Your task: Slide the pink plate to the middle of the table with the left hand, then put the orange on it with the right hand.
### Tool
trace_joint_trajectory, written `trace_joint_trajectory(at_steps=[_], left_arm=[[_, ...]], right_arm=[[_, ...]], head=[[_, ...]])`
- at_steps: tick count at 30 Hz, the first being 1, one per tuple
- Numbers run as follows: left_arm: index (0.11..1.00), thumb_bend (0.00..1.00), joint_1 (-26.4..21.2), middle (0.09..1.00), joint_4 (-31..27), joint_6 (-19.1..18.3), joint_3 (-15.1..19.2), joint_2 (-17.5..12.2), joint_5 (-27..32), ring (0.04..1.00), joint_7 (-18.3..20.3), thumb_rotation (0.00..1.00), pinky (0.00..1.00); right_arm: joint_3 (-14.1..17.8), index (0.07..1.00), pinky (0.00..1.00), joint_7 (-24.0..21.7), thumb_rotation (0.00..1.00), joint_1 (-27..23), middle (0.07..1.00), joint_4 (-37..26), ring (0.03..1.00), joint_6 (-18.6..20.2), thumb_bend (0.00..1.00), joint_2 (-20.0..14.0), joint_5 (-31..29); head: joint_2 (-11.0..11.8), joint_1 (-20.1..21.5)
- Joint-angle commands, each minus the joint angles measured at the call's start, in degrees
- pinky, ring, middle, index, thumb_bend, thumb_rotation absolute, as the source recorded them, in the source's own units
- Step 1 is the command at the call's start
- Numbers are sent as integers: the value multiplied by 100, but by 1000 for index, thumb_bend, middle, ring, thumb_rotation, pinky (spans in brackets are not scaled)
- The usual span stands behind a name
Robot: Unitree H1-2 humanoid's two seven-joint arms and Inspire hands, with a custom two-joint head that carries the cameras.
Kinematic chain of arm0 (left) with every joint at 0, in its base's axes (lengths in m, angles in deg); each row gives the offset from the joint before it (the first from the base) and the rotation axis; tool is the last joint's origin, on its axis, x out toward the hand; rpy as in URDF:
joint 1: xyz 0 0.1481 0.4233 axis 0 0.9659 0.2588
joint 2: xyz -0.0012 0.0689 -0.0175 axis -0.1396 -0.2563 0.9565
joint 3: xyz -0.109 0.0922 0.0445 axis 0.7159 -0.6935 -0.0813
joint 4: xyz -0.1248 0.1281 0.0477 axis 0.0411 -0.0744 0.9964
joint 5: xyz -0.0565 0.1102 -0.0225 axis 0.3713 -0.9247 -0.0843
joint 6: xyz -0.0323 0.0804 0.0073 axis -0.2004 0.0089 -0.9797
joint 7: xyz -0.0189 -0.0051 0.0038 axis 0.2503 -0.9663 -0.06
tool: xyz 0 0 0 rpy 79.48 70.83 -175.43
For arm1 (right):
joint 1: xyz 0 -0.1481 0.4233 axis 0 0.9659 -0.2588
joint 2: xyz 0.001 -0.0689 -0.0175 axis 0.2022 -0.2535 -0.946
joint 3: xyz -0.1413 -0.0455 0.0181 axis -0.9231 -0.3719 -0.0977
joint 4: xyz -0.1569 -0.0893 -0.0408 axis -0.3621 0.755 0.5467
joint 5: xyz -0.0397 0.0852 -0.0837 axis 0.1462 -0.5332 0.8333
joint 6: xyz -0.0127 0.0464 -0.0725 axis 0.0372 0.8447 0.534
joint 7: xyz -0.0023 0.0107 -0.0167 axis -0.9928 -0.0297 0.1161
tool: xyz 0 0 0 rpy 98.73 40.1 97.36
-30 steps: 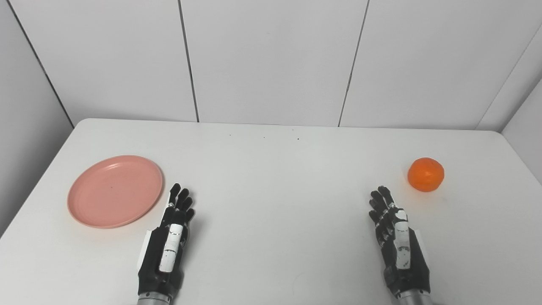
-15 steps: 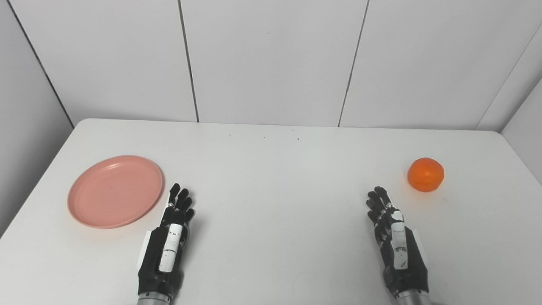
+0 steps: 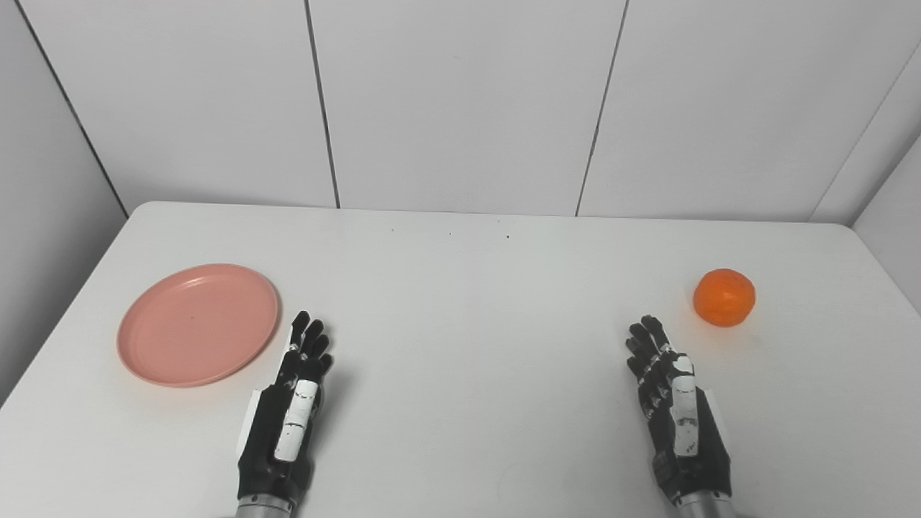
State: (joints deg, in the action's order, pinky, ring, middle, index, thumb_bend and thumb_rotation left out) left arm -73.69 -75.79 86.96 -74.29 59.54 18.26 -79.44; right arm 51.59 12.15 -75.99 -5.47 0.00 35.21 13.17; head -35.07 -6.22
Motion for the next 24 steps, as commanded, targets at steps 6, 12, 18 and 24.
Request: trace_joint_trajectory(at_steps=[6, 12, 18, 24], left_arm=[[1000, 794, 268, 1000, 304, 291, -192, 257, -332, 1000, -192, 807, 1000], [1000, 793, 256, 1000, 369, 345, -322, 330, -448, 1000, -352, 812, 1000], [1000, 802, 243, 1000, 500, 492, -402, 387, -445, 999, -394, 791, 1000], [1000, 788, 238, 1000, 635, 612, -467, 404, -530, 997, -421, 779, 1000]], right_arm=[[214, 959, 1000, -199, 1000, 166, 958, 497, 971, -63, 801, -243, -276], [286, 956, 1000, -306, 1000, 139, 954, 667, 970, -141, 821, -336, -420], [331, 963, 1000, -413, 1000, 137, 964, 755, 975, -169, 798, -406, -468], [357, 973, 1000, -508, 1000, 110, 977, 945, 985, -299, 797, -468, -495]], head=[[72, -291], [172, -396], [281, -593], [496, -861]])
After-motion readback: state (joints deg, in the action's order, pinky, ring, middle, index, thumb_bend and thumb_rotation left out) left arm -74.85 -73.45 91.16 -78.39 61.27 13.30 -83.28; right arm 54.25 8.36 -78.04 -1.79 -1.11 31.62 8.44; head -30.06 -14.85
